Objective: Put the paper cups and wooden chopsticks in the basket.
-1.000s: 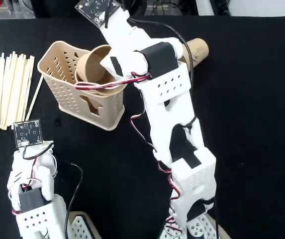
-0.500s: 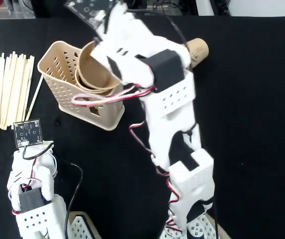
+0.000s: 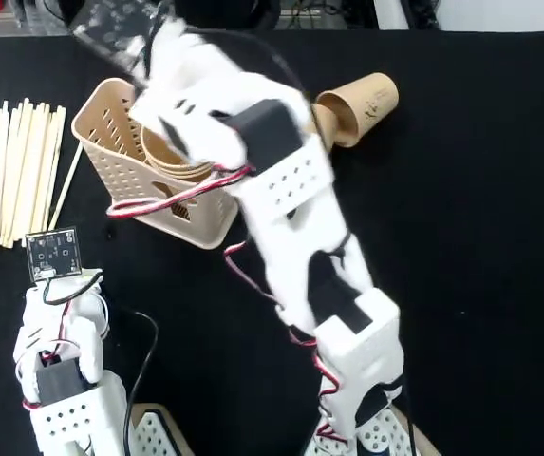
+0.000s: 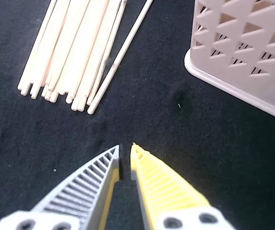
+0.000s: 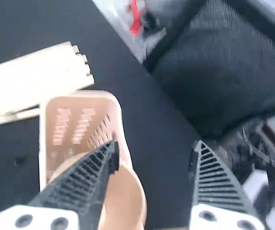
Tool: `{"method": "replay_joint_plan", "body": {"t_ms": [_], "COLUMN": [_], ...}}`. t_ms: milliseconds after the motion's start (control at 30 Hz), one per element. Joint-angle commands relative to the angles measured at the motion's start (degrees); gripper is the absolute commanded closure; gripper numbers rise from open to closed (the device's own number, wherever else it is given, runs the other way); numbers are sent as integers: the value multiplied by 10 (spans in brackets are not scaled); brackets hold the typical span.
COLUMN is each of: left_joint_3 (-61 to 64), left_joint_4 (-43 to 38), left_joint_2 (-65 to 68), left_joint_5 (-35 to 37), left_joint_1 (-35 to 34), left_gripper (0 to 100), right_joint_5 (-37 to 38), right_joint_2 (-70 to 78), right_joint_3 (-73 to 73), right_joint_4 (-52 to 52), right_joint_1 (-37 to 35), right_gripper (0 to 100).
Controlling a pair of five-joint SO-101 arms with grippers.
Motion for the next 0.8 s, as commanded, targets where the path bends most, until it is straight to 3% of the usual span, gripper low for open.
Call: {"method": "replay_joint_plan", "body": {"t_ms": [0,67,167,367,767], "left_joint_3": [10,10,10,10,10], "left_joint_4": [4,4,4,4,4], "left_joint_2": [-5,-5,-5,-5,-5], "left_joint_5": [2,2,2,2,2], "left_joint_1": [-4,-4,-4,-4,-4], "left_gripper": [945,945,945,945,945], "right_joint_5": [33,82,103,116,207], "right_joint_2": [-58,-70,-98,-192,-377], "right_joint_3": [-54,-65,-29,196,604], "right_joint_4": [87,156,166,166,50], "right_joint_1": [38,47,91,149,160], "right_gripper": [751,751,751,750,750]}}
